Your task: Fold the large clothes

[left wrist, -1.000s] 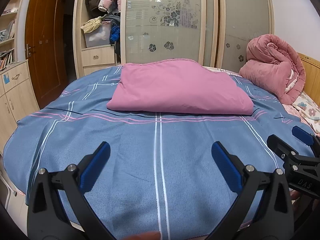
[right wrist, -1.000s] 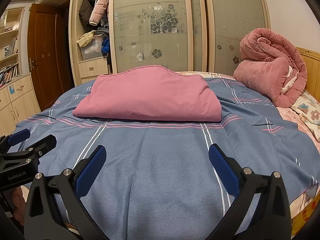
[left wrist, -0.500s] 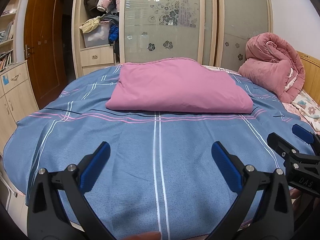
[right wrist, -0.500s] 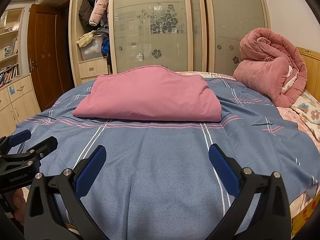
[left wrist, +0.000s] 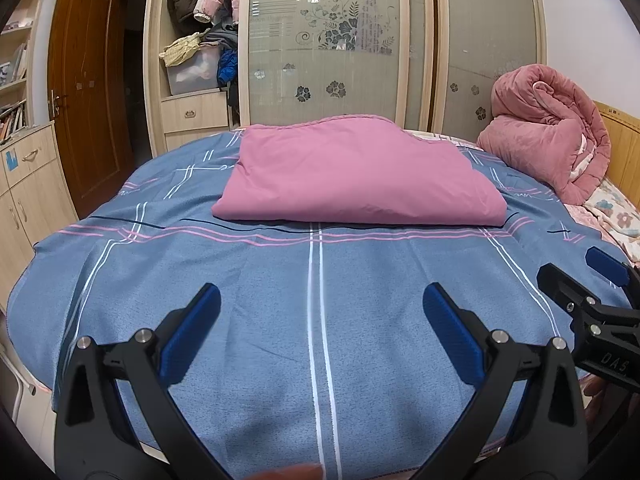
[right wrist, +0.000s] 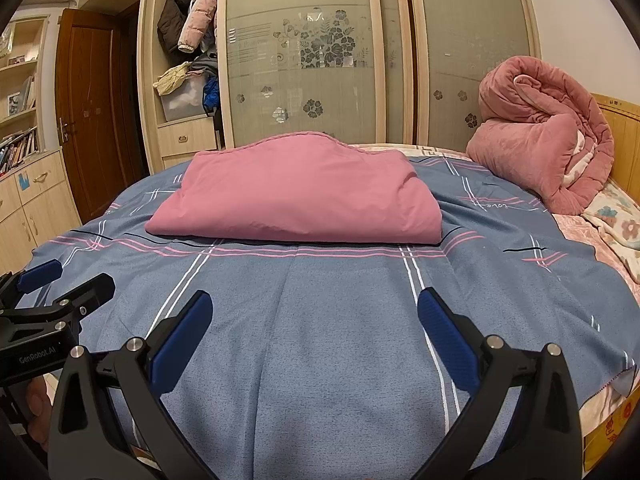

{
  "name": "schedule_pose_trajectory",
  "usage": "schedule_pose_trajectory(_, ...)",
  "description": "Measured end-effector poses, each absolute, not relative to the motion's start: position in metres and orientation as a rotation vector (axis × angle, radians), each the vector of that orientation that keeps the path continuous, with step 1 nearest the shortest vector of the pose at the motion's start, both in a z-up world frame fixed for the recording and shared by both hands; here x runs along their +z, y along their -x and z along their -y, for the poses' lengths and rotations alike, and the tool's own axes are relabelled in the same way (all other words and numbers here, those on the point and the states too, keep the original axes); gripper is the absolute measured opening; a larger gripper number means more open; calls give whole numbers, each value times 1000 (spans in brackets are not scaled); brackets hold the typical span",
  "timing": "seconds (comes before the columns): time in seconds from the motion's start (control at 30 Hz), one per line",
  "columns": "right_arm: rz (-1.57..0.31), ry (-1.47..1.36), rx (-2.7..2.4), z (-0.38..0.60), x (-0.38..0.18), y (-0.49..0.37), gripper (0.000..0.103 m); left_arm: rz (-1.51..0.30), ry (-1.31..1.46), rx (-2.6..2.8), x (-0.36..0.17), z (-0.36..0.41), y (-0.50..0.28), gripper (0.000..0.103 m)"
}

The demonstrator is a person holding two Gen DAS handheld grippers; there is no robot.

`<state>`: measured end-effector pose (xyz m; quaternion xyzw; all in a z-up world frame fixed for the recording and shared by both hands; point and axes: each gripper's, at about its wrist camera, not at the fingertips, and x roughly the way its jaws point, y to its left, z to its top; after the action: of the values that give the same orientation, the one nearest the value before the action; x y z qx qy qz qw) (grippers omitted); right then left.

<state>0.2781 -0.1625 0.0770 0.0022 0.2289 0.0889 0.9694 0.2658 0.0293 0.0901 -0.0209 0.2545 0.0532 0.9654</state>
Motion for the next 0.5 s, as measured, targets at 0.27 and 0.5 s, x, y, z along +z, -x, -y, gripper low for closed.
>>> schedule_pose_trajectory(0.27,-458,-6,184,164,77,-277,102,-517,42,105,90,-29,-266,101)
schedule_pose_trajectory(0.5,-458,-5,184,164,77,-277,102,-516,36,106,88,-28,-267,101)
